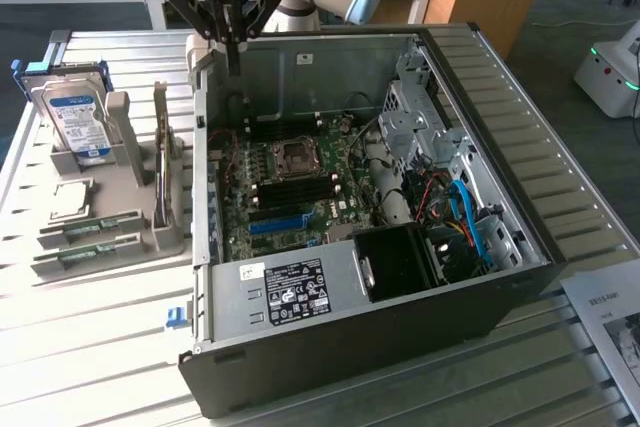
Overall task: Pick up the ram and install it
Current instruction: 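Reach for the ram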
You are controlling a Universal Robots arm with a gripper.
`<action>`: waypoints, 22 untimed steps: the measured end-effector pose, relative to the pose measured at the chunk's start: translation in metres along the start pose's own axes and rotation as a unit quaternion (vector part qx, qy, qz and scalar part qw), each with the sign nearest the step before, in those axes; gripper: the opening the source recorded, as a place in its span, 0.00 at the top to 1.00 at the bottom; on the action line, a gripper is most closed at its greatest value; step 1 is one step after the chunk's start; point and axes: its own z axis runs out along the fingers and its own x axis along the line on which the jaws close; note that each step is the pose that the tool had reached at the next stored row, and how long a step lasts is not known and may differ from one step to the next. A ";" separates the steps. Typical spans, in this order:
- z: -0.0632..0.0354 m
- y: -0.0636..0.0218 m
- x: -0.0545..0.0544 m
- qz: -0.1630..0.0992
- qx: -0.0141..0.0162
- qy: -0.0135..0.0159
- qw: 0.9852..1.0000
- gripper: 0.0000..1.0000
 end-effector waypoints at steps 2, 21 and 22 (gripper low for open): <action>-0.0001 -0.0002 0.002 0.000 0.000 0.000 1.000 0.90; -0.0005 -0.0017 0.022 0.000 0.000 0.000 1.000 0.90; -0.0005 -0.0018 0.023 0.000 0.000 0.000 1.000 0.90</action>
